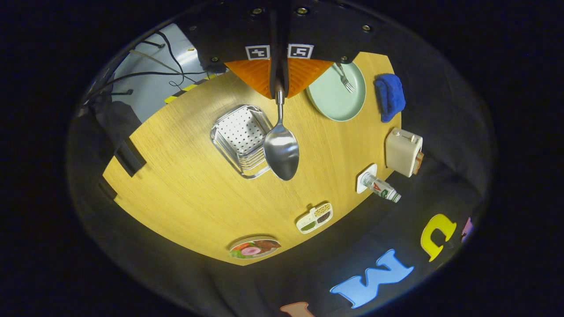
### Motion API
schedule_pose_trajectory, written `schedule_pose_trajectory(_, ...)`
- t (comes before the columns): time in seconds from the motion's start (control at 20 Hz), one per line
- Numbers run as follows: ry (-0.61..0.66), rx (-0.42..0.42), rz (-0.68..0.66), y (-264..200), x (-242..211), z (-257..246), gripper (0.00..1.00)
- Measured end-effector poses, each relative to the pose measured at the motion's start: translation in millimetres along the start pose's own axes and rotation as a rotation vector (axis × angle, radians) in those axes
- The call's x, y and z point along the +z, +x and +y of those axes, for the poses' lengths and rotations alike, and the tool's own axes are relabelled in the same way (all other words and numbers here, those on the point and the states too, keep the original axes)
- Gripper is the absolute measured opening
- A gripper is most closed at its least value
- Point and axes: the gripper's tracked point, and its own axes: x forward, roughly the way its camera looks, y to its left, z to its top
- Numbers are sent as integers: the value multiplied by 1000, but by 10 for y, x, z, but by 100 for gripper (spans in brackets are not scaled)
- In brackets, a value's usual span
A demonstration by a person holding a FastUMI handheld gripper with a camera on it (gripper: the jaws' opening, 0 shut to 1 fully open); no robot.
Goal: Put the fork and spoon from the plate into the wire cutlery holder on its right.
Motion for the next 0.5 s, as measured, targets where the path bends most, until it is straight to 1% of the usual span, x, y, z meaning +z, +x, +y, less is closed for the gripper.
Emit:
schedule_pose_trajectory(0.15,-8,-73,-2,-45,10,-250,1)
schedule_pose_trajectory(0.3,-117,-173,1,-33,38,-431,1)
schedule_pose_trajectory(0.5,-165,-184,55,35,-4,-382,1)
